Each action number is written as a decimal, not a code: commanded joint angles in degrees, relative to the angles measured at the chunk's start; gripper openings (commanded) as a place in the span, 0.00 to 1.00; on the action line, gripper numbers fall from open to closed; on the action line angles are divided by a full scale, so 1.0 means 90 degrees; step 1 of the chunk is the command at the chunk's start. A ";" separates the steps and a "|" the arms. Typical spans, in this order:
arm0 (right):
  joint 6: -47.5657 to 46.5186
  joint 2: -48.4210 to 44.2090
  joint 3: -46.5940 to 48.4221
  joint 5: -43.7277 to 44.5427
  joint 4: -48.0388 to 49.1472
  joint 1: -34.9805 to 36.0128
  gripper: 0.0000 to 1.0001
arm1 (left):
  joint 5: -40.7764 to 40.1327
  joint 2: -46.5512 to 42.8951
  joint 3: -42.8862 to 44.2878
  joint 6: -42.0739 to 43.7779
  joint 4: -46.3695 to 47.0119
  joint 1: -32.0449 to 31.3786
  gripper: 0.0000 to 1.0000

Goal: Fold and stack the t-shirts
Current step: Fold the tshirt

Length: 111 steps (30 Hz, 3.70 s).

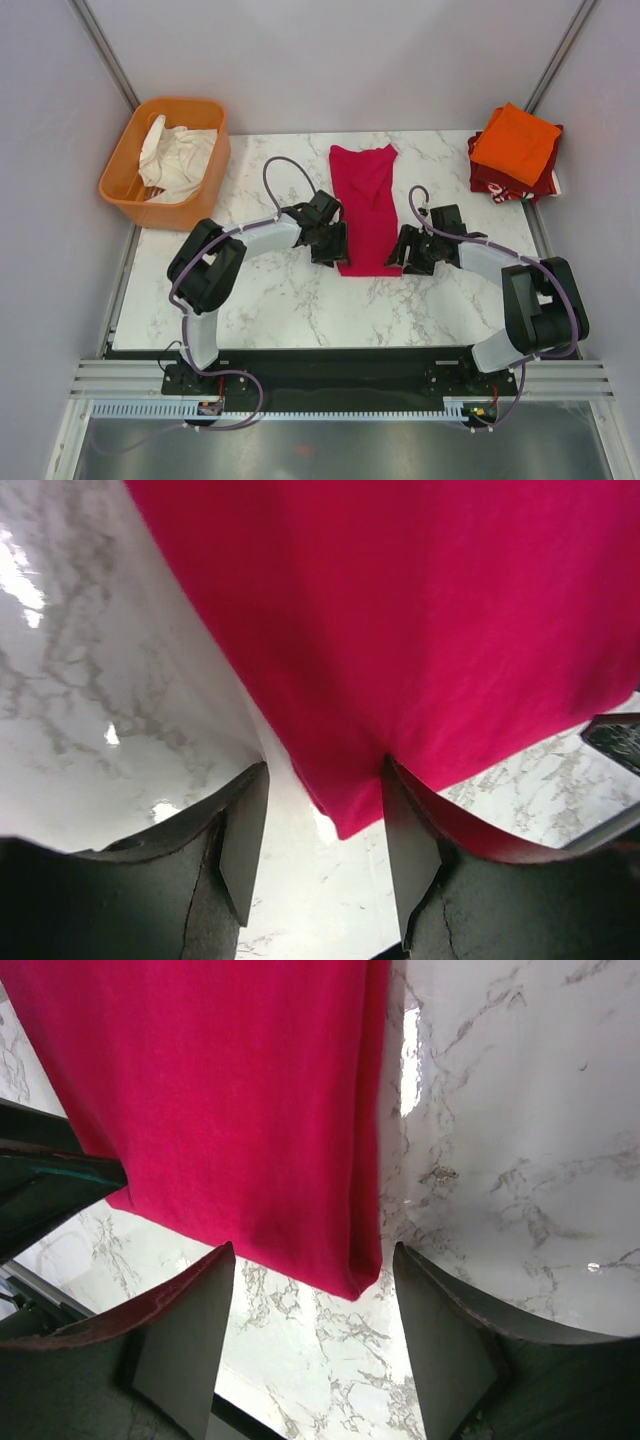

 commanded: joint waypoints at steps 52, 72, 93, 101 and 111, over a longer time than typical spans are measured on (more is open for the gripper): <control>0.0435 -0.2497 0.2159 0.0637 -0.2270 0.0105 0.00 | 0.0911 -0.2002 0.1126 -0.0396 -0.1843 -0.0088 0.09; 0.0269 0.0913 0.4629 0.1261 -0.1596 0.0096 0.00 | 0.1814 0.0927 0.3851 0.0410 -0.3008 0.1464 0.15; 0.0025 0.3992 0.8077 0.2812 -0.2308 -0.0295 0.98 | 0.1905 0.3049 0.7361 0.0380 -0.3350 0.2608 0.64; 0.0073 0.1844 0.5446 0.1997 -0.0816 -0.0100 0.90 | 0.1188 0.2042 0.6744 0.1190 -0.3253 0.2257 0.61; -0.0063 0.2574 0.5334 0.0295 -0.0629 -0.0002 0.65 | 0.1638 0.3046 0.7251 0.1104 -0.2716 0.1553 0.56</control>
